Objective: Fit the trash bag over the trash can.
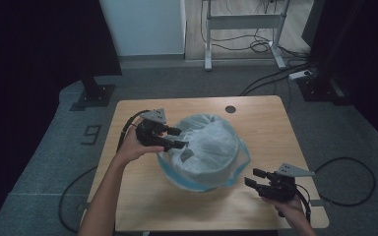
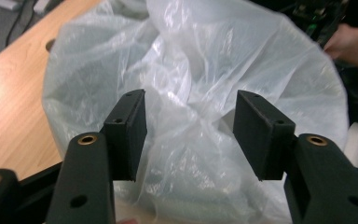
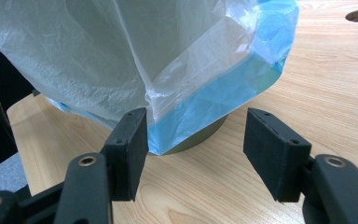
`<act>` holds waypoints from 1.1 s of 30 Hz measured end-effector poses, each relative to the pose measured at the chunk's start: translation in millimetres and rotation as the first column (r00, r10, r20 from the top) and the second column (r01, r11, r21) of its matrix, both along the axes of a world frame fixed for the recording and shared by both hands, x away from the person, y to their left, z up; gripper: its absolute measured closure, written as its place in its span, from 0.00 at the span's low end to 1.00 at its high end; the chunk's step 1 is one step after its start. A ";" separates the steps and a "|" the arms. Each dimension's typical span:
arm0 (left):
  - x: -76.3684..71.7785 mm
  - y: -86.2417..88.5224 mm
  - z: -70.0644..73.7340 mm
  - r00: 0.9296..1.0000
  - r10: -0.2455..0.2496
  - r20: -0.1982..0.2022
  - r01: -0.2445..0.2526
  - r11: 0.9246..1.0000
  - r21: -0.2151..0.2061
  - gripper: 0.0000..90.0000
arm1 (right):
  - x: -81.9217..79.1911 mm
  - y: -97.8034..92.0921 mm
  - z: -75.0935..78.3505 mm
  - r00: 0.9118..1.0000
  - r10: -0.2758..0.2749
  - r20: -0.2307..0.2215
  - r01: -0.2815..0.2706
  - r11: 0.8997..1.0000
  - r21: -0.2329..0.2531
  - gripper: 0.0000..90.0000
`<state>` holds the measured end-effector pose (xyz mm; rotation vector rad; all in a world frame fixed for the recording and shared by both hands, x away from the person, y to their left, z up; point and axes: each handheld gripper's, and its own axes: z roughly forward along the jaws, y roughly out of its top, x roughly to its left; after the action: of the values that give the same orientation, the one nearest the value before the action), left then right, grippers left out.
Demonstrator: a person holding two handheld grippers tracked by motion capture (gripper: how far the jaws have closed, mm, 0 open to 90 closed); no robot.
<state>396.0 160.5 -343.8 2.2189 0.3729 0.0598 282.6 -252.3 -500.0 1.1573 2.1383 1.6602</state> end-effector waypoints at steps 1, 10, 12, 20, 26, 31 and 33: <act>0.5 -0.1 1.1 1.000 -0.003 0.001 0.003 1.000 -0.008 0.49 | 0.0 0.2 0.0 1.000 0.000 0.000 0.000 1.000 0.000 0.44; 9.1 -14.6 7.9 1.000 -0.028 -0.002 0.028 0.999 -0.047 0.49 | -1.4 1.1 -0.8 1.000 -0.002 -0.001 0.002 1.000 -0.002 0.44; 11.0 -19.7 8.6 0.999 -0.034 -0.001 0.034 0.999 -0.042 0.48 | -2.3 1.0 -0.5 1.000 -0.003 0.000 0.003 1.000 0.000 0.44; 14.1 -43.0 13.9 0.997 -0.073 -0.002 0.073 0.997 -0.017 0.50 | -6.1 -0.6 -1.5 1.000 -0.012 0.000 0.012 1.000 0.001 0.44; 18.6 -65.5 19.2 0.995 -0.104 -0.004 0.104 0.994 0.022 0.55 | -8.0 -1.5 -1.4 1.000 -0.018 0.000 0.018 1.000 0.000 0.44; 24.5 -81.8 17.5 0.993 -0.117 -0.018 0.117 0.991 0.063 0.59 | -9.1 -3.6 -2.1 1.000 -0.024 -0.001 0.024 1.000 0.002 0.44; 26.6 -86.6 15.7 0.993 -0.119 -0.024 0.121 0.990 0.079 0.61 | -9.4 -4.9 -2.4 1.000 -0.026 -0.003 0.026 1.000 0.002 0.44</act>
<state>422.7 73.9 -328.1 2.3180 0.2507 -0.0111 273.2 -257.2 -502.3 1.1832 2.1145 1.6512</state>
